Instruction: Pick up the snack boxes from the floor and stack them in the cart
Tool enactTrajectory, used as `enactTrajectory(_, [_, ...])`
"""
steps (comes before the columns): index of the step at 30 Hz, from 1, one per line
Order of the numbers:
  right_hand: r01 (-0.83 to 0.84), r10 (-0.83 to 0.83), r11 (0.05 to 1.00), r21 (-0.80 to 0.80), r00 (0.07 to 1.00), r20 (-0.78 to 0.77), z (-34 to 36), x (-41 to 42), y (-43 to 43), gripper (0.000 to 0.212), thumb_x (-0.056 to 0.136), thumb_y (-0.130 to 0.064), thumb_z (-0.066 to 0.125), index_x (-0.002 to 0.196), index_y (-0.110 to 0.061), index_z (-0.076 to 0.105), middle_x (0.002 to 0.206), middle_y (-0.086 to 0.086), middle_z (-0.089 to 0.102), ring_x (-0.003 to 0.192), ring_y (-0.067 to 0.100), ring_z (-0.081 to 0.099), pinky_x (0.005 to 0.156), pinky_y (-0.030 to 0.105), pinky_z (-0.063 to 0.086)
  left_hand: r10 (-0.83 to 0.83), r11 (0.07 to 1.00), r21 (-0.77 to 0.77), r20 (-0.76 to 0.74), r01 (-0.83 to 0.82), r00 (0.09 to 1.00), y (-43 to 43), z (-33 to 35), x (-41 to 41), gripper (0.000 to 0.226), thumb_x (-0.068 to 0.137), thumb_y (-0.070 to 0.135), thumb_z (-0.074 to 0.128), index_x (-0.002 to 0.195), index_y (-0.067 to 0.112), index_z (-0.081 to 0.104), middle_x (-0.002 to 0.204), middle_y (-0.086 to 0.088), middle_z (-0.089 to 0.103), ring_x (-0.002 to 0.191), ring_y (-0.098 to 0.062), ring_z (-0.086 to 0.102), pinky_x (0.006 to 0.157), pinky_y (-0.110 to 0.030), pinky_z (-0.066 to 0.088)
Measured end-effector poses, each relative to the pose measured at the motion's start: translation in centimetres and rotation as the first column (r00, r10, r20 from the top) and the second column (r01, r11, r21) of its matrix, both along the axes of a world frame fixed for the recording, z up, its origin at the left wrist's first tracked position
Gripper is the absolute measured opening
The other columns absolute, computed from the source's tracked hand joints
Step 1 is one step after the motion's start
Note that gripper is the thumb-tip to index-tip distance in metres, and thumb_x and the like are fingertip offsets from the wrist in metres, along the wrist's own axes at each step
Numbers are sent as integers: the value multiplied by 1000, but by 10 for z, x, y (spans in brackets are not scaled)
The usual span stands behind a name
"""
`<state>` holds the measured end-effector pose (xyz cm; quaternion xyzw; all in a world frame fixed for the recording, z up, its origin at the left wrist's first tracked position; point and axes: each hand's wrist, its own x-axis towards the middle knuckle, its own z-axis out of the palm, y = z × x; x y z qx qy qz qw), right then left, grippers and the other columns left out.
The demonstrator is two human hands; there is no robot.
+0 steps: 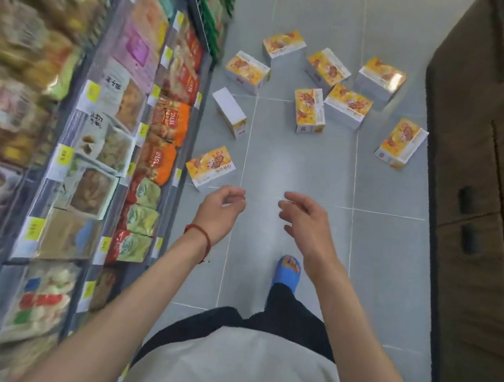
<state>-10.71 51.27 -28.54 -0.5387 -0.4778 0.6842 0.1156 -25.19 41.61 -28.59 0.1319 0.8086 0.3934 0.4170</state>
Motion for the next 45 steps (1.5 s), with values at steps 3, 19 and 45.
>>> enactTrajectory(3, [-96, 96, 995, 18, 995, 1, 2, -29, 37, 30, 98, -19, 63, 128, -19, 67, 111, -2, 72, 104, 14, 68, 96, 30, 52, 85, 996, 9, 18, -85, 996, 22, 1, -22, 14, 99, 23, 60, 111, 30, 65, 121, -2, 66, 120, -23, 61, 108, -48, 47])
enactTrajectory(19, [-225, 234, 971, -76, 963, 132, -39, -246, 134, 34, 100, -18, 61, 133, -13, 65, 123, 5, 70, 102, 15, 68, 96, 31, 51, 349, 937, -63, 162, -343, 923, 89, -56, -221, 19, 100, 10, 56, 115, 14, 65, 92, 2, 66, 88, -17, 65, 77, -23, 54])
enactTrajectory(45, [-464, 485, 874, -146, 806, 340, -366, -438, 224, 27, 96, -24, 59, 120, -20, 70, 106, 1, 74, 97, 23, 69, 89, 41, 56, 724, 687, -307, 219, -658, 654, 160, -343, -382, 11, 98, 7, 59, 105, 13, 66, 106, -8, 69, 96, -20, 67, 79, -28, 53])
